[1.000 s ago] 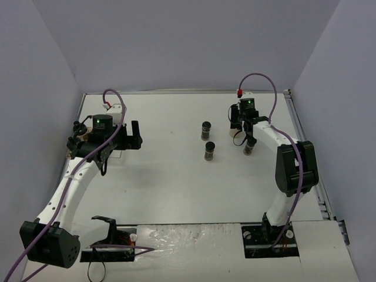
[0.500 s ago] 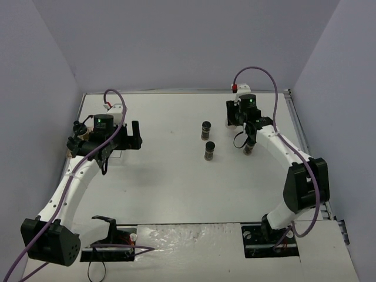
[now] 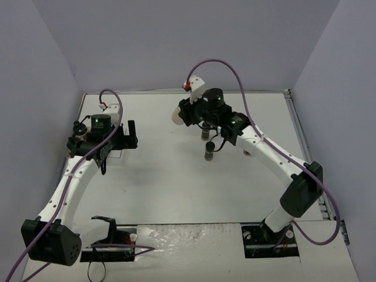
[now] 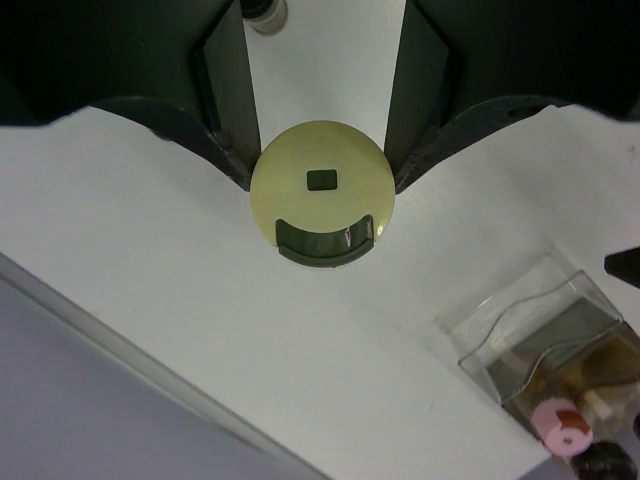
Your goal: Organize the condiment bottles
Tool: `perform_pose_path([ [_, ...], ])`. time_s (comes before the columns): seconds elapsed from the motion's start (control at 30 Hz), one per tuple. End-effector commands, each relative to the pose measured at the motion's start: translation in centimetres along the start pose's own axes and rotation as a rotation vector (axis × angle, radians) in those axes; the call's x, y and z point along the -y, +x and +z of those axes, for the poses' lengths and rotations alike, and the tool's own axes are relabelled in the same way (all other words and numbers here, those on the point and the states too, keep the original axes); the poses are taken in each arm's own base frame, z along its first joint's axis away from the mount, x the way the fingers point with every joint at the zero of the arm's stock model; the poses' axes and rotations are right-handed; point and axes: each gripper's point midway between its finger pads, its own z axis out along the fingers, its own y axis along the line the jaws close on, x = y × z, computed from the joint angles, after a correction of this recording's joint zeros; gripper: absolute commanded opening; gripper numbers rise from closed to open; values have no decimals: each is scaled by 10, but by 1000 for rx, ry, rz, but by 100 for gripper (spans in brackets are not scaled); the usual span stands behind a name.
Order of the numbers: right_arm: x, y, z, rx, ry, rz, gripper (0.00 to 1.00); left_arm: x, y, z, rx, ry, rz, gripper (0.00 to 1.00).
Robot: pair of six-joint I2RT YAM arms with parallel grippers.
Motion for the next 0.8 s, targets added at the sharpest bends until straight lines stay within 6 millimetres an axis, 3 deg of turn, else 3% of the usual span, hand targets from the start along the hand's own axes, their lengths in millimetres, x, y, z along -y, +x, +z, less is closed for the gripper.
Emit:
perform_pose_path([
  [0.0,-43,6,29,-11,-118,-55,0,-9,-26,-10,88,-36,-15,97],
  [0.2,-79,54,65,-96,-191,-89,0,-12,-28,-10,96,-37,-33,97],
  [0.47,-93,111,81,-149,-217,-78,2,-2,-27,-6,89,22,-43,97],
  [0.63,-98,134,80,-178,-221,-100,14,-1,-27,-5,90,34,-45,97],
  [0.77,-100,152,79,-205,-223,-98,32,2,-26,-5,88,51,-48,97],
])
